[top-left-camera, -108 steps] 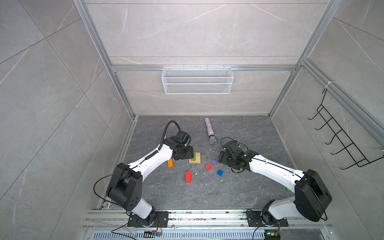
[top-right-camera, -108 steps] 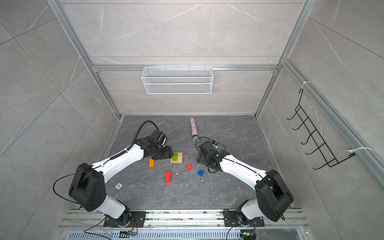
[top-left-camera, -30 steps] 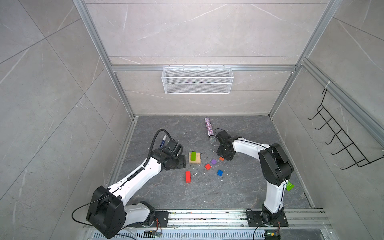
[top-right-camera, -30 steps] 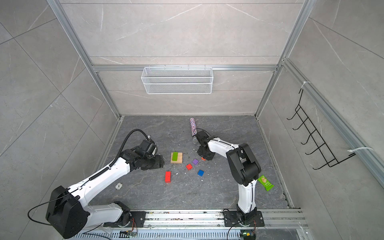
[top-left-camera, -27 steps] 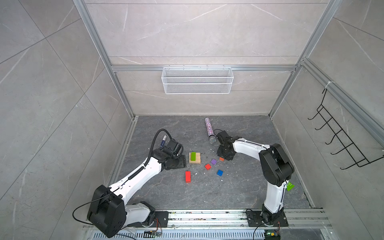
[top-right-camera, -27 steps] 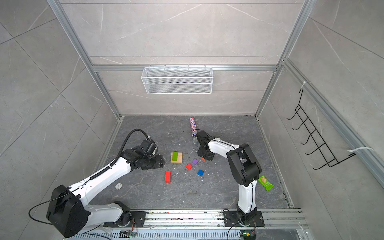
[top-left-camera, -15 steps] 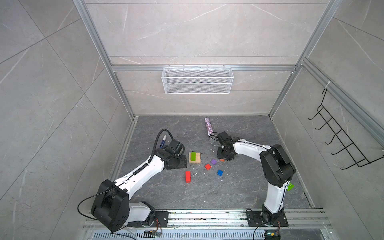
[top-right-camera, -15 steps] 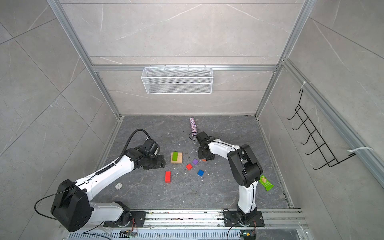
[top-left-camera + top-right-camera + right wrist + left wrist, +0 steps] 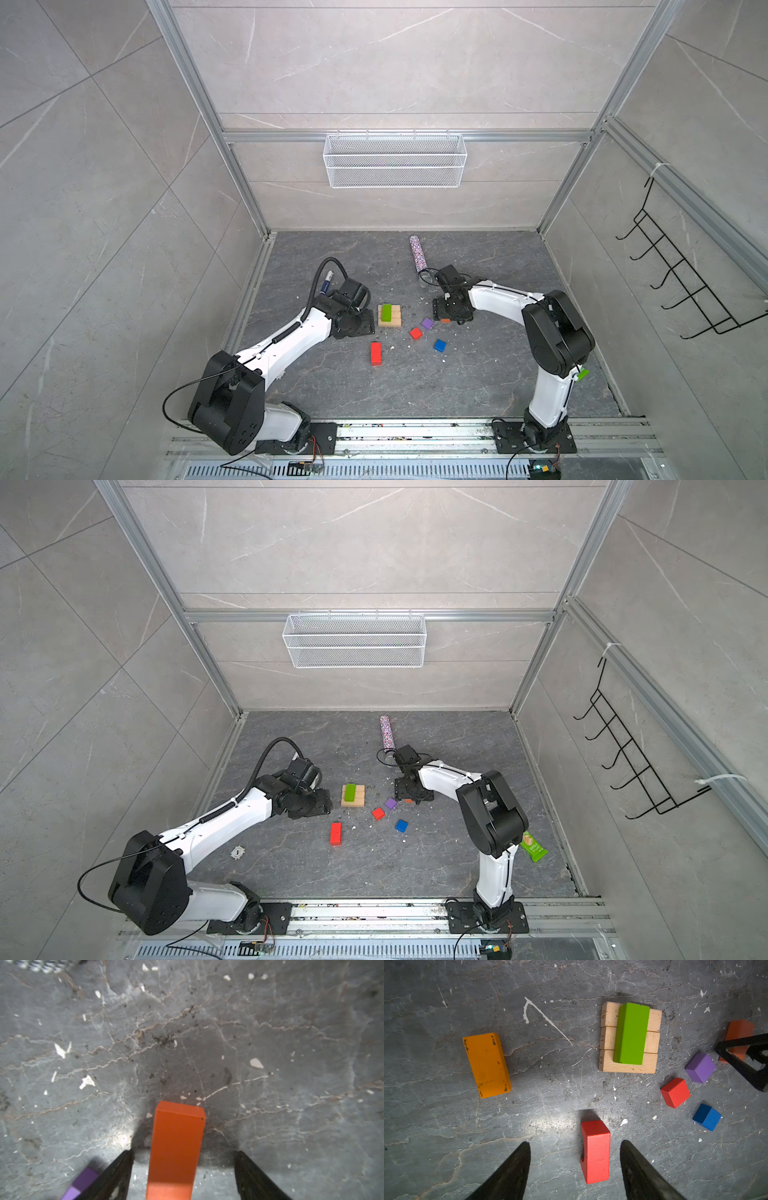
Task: Build the wood block tower
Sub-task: 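Close the right gripper on the orange-red bar and lift it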
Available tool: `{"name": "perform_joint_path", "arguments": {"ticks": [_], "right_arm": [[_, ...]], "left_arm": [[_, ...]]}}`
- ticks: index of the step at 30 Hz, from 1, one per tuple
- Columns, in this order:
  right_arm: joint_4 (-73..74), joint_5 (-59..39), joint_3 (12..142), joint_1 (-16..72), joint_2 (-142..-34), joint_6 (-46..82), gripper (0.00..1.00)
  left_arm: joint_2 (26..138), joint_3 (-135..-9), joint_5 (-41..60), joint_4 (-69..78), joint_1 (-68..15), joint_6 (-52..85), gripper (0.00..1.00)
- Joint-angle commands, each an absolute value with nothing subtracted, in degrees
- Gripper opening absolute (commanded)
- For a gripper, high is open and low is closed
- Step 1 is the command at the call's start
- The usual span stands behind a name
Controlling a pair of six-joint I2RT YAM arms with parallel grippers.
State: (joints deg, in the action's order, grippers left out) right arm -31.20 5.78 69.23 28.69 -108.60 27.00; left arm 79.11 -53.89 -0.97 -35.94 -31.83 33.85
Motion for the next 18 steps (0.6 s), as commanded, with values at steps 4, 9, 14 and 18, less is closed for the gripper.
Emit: {"name": "perform_joint_path", "arguments": {"ticks": [4,9,14,18], "right_arm": [[-34.0,6.5,70.9,28.5,-110.1,29.5,0.40],[-32.9,7.9,70.5,28.7,-109.9,31.1,0.30],[-31.7,8.6,71.1,28.7,-110.1,31.2,0.28],[-30.8,8.1,71.9,28.7,-111.1,30.3,0.29]], "left_arm": [[79.5,-56.0,0.2,-35.2,-31.0,32.7,0.71],[80.5,-56.2,1.0,-34.4,-30.1,32.4,0.71],[81.4,-56.2,1.2,-34.1,-29.8,32.3,0.71],[81.7,-56.0,1.3,-33.8,-29.7,32.3,0.71]]}}
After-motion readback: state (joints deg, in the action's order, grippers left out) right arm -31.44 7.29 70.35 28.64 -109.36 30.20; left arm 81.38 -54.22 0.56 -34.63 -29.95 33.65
